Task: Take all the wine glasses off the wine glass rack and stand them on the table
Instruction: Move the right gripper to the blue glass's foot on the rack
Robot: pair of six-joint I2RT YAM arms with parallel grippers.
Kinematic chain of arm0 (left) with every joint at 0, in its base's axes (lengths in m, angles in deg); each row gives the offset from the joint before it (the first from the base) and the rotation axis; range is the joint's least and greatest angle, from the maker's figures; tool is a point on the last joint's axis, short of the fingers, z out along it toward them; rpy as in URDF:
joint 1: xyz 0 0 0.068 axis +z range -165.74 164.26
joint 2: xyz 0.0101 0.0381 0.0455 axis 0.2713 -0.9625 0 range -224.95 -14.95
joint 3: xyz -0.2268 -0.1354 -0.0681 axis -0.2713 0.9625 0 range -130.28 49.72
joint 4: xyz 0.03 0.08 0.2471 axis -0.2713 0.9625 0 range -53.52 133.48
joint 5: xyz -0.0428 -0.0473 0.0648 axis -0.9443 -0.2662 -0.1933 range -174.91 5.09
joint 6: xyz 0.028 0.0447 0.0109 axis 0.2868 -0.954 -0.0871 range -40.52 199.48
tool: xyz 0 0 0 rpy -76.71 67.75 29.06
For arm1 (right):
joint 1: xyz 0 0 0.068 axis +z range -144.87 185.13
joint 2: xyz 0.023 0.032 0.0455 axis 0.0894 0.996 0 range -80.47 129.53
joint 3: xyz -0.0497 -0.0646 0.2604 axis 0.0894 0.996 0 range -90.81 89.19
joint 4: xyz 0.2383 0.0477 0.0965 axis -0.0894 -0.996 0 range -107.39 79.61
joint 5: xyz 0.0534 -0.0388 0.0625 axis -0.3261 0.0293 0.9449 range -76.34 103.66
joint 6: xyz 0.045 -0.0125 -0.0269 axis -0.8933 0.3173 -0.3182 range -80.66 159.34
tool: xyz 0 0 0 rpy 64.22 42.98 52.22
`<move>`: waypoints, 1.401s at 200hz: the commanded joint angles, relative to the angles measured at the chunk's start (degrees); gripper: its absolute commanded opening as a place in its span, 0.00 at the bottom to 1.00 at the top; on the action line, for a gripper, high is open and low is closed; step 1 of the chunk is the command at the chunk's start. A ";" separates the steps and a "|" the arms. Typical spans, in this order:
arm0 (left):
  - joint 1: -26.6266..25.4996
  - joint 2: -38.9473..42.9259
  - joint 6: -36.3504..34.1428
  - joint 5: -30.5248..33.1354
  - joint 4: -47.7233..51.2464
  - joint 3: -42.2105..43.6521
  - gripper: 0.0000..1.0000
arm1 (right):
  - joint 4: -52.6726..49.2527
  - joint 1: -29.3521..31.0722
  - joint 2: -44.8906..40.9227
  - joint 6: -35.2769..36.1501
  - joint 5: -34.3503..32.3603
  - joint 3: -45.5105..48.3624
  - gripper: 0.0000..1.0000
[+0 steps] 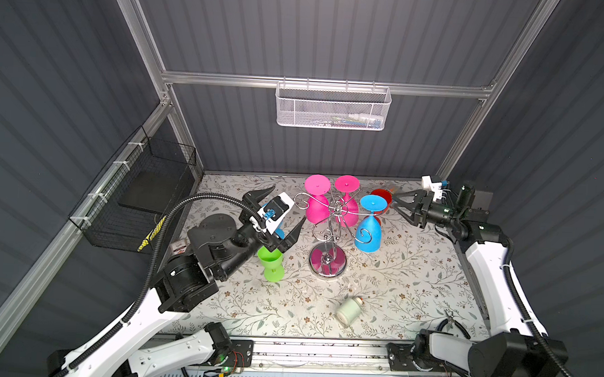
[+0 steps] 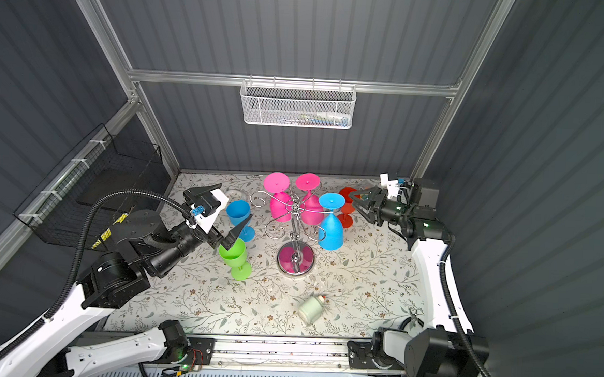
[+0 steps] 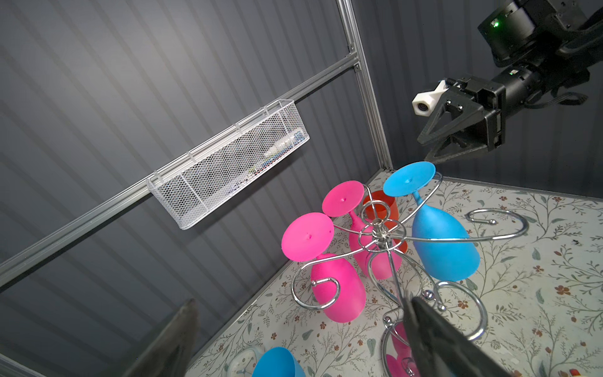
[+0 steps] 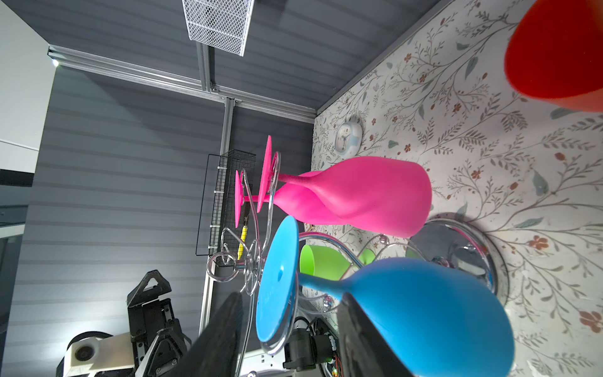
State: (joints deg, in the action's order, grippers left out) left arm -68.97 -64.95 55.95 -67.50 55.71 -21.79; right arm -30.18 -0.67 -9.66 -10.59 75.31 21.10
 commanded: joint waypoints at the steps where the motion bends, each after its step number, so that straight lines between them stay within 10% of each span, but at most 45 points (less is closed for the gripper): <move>1: -0.30 -0.01 1.51 0.70 -2.25 0.84 1.00 | 3.13 0.94 -0.52 -1.57 1.98 1.05 0.49; 280: -0.26 0.00 3.80 -0.36 -0.18 0.06 1.00 | 10.18 5.10 2.35 -7.08 1.17 2.80 0.11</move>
State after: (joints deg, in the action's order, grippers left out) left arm -68.97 -65.05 58.37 -67.54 55.55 -21.79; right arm -22.25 4.11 -7.13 -16.47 76.29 22.95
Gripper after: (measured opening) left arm 0.996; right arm 0.130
